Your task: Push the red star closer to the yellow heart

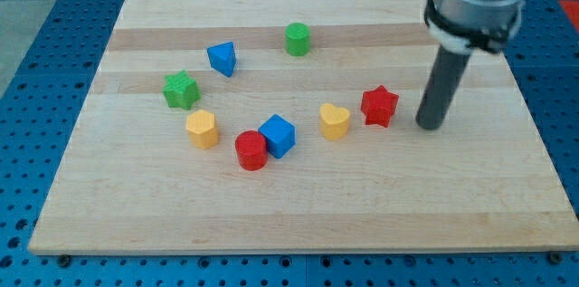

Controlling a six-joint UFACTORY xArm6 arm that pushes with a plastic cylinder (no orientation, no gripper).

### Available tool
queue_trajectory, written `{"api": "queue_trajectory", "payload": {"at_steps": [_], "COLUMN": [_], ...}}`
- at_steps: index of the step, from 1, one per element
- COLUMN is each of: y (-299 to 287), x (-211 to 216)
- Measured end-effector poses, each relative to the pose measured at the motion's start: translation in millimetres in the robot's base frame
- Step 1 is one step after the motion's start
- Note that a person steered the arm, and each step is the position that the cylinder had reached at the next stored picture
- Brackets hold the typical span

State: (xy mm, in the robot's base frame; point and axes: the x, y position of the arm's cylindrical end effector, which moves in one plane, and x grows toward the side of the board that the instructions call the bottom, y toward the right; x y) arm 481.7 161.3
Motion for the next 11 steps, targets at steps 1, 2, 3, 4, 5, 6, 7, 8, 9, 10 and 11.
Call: {"api": "queue_trajectory", "payload": {"at_steps": [1,2,3,4,5,6,7,8,9,10,11], "y": [0,-12,-23,-25,-35,-48,-57,-57,-66,-74,-70], "x": [0,0,0,-5,-19,-31,-33,-33,-37,-44,-40]}}
